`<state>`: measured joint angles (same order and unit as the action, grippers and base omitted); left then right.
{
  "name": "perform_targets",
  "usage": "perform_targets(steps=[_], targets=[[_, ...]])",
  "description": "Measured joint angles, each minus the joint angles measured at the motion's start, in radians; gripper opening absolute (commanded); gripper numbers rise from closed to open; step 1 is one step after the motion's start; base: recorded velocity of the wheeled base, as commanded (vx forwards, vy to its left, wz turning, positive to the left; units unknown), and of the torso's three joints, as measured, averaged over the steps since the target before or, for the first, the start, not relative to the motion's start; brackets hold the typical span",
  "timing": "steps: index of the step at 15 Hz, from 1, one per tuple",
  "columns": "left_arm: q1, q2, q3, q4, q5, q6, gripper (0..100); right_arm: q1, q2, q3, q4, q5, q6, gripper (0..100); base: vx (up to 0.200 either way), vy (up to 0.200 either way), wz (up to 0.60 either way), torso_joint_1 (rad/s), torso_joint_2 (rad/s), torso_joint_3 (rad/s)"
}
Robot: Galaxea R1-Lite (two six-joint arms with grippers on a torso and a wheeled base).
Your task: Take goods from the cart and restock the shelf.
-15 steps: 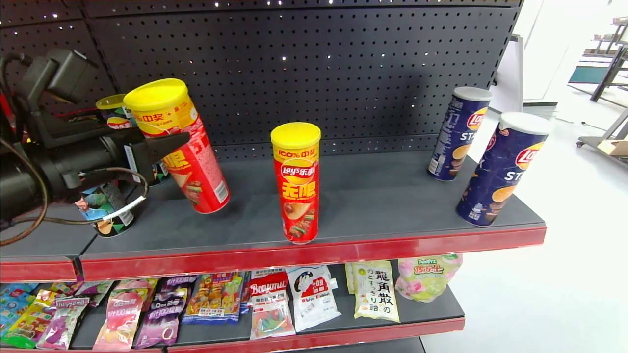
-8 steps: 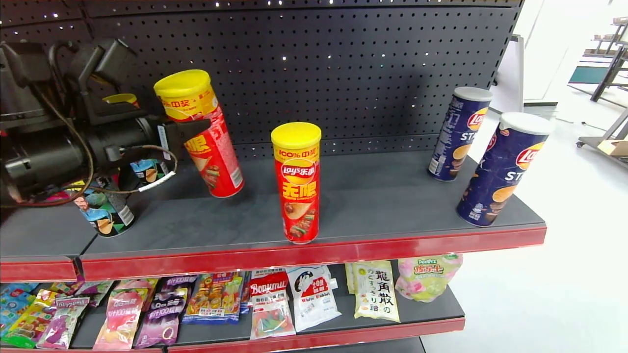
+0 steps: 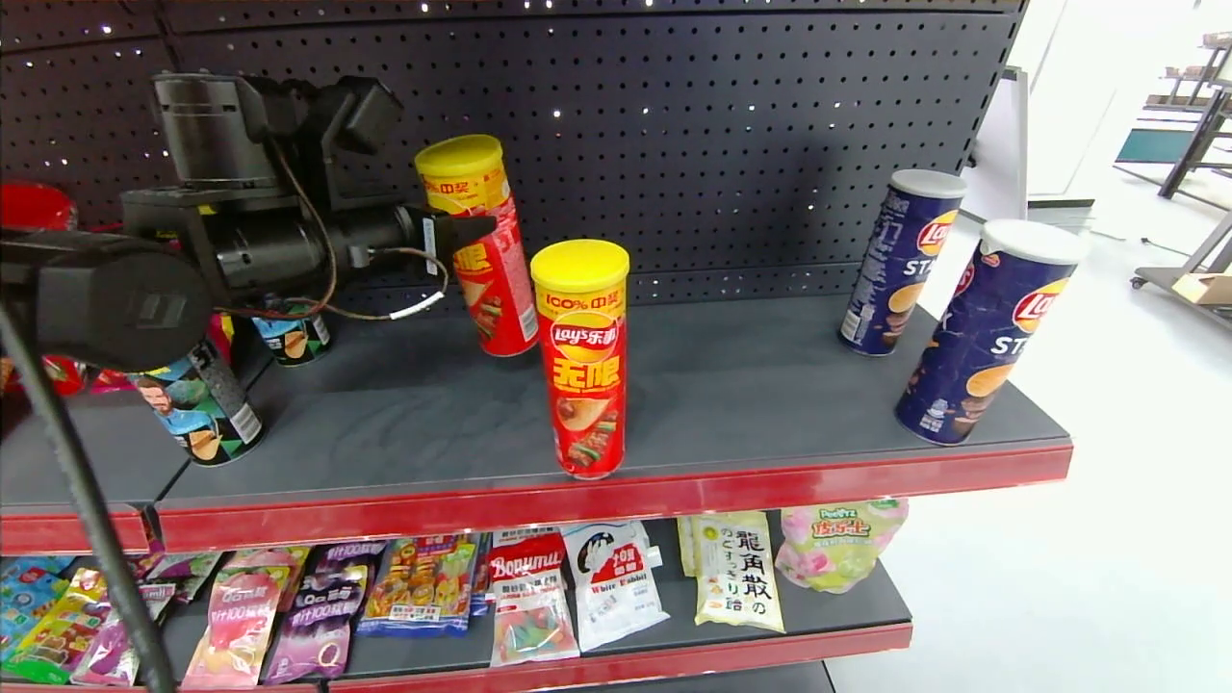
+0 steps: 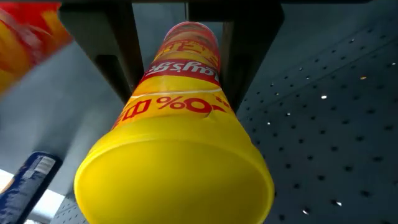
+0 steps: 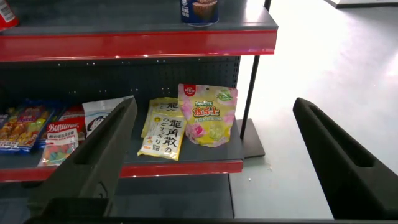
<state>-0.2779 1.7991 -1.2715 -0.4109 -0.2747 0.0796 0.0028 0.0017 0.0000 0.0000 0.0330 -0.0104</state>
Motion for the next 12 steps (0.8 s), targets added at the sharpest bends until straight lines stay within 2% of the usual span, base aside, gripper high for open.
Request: perform_targets(steps=[3, 7, 11, 12], targets=[[-0.028, 0.079, -0.051, -0.001, -0.03, 0.003, 0, 0.0, 0.0, 0.0, 0.0, 0.0, 0.0, 100, 0.0, 0.0, 0.0, 0.0, 0.0, 0.0], [-0.06, 0.171, -0.17, -0.003, -0.052, 0.005, 0, 0.0, 0.0, 0.0, 0.0, 0.0, 0.0, 100, 0.0, 0.0, 0.0, 0.0, 0.0, 0.0], [-0.078, 0.213, -0.199, -0.002, -0.103, 0.008, 0, 0.0, 0.0, 0.0, 0.0, 0.0, 0.0, 100, 0.0, 0.0, 0.0, 0.0, 0.0, 0.0], [-0.082, 0.221, -0.203, -0.003, -0.105, 0.018, 0, 0.0, 0.0, 0.0, 0.0, 0.0, 0.0, 100, 0.0, 0.0, 0.0, 0.0, 0.0, 0.0]])
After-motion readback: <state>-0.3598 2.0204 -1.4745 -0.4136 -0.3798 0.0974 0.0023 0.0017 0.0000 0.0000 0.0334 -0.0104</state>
